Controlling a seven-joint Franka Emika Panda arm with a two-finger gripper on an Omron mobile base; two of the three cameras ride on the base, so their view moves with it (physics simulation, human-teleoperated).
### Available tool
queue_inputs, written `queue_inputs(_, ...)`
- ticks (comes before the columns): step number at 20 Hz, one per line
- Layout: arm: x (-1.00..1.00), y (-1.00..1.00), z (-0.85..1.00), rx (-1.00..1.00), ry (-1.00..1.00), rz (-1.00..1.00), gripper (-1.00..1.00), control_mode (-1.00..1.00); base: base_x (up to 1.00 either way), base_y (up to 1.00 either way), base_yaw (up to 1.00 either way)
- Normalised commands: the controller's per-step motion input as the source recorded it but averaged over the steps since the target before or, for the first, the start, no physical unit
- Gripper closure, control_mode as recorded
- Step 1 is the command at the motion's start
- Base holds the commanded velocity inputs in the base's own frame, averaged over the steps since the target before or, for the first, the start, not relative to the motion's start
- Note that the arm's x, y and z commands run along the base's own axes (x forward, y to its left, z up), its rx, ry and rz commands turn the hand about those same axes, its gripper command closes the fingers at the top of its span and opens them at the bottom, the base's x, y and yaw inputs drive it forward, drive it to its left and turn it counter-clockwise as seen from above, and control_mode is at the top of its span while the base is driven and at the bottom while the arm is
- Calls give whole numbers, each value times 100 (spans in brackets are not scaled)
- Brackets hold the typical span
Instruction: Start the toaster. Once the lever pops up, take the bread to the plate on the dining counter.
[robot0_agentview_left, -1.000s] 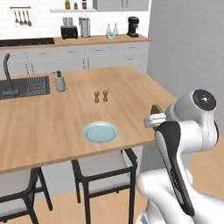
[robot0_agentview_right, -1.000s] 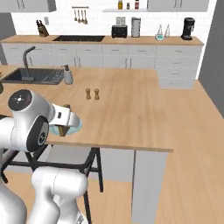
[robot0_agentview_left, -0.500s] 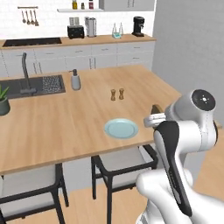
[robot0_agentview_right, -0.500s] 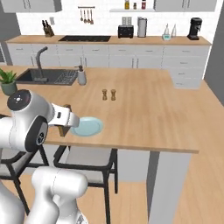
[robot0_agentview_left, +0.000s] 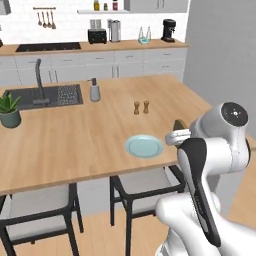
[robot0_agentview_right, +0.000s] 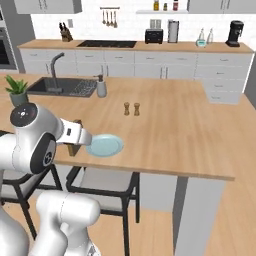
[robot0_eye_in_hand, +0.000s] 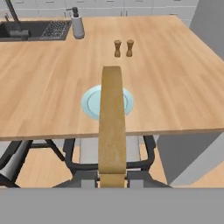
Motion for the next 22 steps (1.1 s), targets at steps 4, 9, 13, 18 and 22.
queue_inputs(4,0,0,0,0,0,0,100,100,33,8,16)
queue_inputs(9,0,0,0,0,0,0,100,100,58,2,4)
queue_inputs(13,0,0,0,0,0,0,100,100,50,0,0)
queue_inputs(18,0,0,0,0,0,0,100,100,6,0,0)
queue_inputs(22,6,0,-4,0,0,0,100,-100,7,0,0)
